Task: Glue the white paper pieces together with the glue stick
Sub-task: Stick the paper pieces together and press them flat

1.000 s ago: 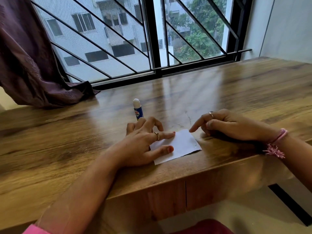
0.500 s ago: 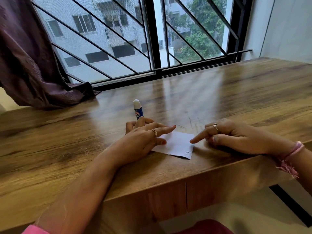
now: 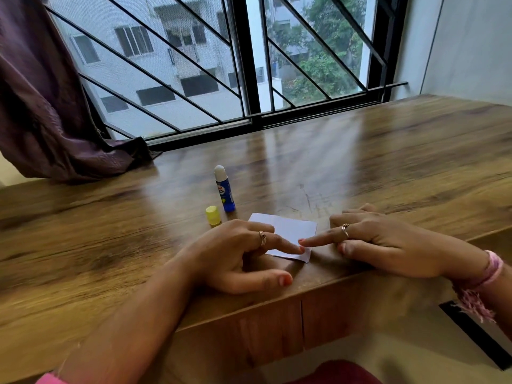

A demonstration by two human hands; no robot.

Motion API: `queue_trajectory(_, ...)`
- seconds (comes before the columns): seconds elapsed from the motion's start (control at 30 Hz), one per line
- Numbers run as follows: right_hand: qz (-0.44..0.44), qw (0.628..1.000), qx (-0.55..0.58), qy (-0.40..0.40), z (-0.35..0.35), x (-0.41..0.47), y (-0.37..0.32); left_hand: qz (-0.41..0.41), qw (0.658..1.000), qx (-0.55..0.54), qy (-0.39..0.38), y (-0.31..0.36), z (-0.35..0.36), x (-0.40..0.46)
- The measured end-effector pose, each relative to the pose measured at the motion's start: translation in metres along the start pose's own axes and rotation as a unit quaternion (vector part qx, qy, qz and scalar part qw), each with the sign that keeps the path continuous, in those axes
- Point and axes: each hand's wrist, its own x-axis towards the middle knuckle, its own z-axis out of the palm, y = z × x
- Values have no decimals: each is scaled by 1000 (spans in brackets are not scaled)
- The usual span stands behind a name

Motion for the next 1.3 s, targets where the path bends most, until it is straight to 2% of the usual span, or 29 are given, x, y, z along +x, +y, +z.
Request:
queue_trajectory(0.13, -16, 1000, -20, -12, 0, 0, 3, -14, 999, 24, -40, 3, 0, 3)
queue_trajectory(0.37, -27, 998, -53, -3, 0, 2, 8, -39, 998, 11, -53, 2, 3, 3)
queue_trajectory(0.57, 39, 995, -83, 40, -8, 10, 28, -39, 998, 23, -47, 2, 4, 2)
queue_trajectory(0.73, 58, 997, -29, 52, -5, 13, 31, -33, 998, 42, -35, 3, 3, 2)
queue_trajectory(0.9, 67, 990, 107, 69, -10, 11, 33, -12, 999, 39, -31, 6, 1, 2)
queue_trajectory(1.03, 78, 996, 29, 34, -7, 13, 33, 5, 998, 56, -13, 6, 1, 0)
queue_trajectory(1.1, 78, 996, 27, 35, -7, 12, 32, 3, 997, 77, 2, 5, 0, -2)
queue_trajectory(1.3, 70, 996, 17, 48, -5, 10, 34, -54, 990, 110, 70, 5, -4, -5)
